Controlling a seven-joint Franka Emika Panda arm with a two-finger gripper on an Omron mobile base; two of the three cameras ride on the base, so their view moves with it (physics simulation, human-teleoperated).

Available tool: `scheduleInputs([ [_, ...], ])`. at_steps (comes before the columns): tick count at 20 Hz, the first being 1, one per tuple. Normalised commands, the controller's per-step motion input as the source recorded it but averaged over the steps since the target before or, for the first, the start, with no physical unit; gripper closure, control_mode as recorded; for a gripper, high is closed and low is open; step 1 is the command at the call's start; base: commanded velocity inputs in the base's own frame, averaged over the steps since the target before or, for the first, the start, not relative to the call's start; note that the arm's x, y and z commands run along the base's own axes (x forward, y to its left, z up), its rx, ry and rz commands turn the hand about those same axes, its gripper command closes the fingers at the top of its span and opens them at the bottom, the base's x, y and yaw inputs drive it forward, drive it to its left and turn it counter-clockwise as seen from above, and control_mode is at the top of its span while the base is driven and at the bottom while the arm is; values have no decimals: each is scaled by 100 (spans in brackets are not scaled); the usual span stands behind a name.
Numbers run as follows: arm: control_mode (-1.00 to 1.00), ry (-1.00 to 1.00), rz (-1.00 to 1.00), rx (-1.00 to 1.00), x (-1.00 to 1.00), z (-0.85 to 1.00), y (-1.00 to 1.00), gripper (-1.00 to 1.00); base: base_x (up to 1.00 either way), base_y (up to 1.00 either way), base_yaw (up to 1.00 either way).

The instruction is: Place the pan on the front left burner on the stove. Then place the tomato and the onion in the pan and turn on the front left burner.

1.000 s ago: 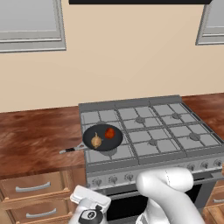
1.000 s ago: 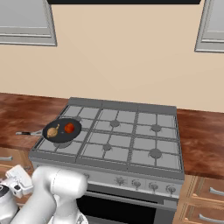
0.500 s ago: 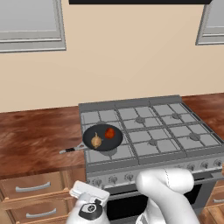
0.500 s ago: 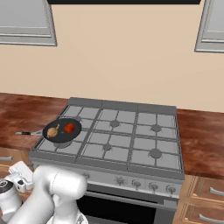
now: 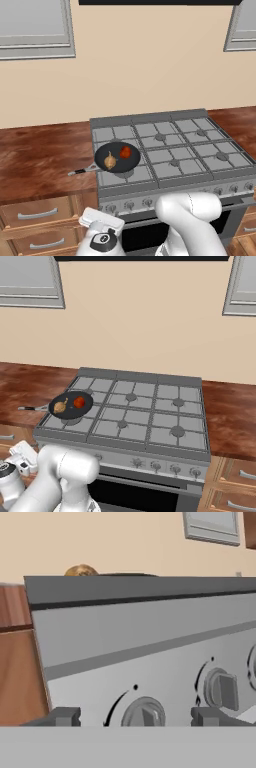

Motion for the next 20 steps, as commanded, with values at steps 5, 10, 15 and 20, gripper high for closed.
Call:
scheduleInputs([
  [5,-100,0,7,0,0,-13,-14,-100,0,0,0],
  [10,-100,0,7,0,0,-15,-16,-100,0,0,0],
  [15,-100,0,6,0,0,-15,-12,-100,0,0,0],
  [20,-100,0,7,0,2,-4,-2,100,0,0,0],
])
